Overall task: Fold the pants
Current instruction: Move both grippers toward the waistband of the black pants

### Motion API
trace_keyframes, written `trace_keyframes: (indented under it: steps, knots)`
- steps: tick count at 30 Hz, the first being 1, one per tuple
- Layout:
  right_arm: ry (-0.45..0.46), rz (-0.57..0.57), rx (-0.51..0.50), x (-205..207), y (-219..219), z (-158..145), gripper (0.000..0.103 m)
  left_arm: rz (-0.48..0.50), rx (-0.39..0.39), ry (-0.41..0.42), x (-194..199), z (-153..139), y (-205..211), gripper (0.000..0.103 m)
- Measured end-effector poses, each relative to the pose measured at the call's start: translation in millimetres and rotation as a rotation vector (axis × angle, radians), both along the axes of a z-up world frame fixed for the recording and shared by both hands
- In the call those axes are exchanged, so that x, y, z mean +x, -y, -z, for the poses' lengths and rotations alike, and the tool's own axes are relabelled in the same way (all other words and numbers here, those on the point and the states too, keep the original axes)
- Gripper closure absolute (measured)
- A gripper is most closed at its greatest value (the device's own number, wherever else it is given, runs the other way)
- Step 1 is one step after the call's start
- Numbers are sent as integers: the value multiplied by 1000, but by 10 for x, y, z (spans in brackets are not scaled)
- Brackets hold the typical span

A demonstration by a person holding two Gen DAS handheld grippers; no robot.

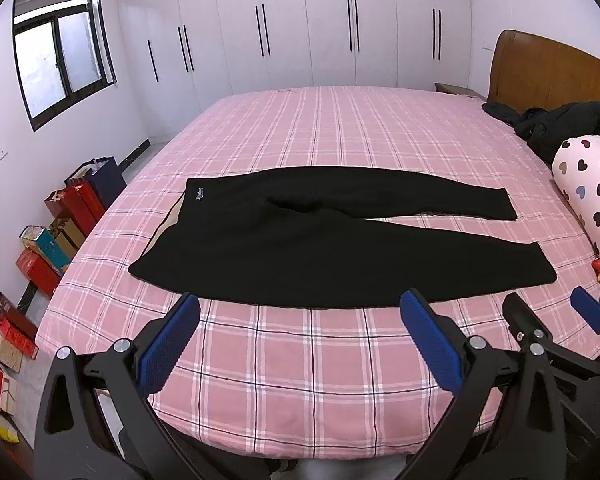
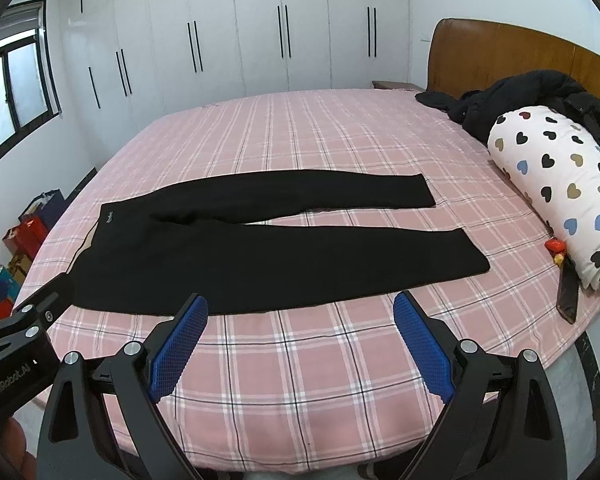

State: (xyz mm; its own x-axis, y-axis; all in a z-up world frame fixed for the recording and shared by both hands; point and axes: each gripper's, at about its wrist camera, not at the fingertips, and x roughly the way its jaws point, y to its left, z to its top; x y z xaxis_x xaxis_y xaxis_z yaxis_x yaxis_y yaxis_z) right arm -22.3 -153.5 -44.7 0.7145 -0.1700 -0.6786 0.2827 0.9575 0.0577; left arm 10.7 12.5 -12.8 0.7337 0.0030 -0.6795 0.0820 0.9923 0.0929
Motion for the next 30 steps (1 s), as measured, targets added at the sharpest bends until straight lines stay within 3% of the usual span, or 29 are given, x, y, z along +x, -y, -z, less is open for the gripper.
trace_keyframes:
  steps: [30]
  knots:
    - [-31, 19, 39, 320, 223, 286, 11, -24, 34, -59, 421, 314, -27, 5]
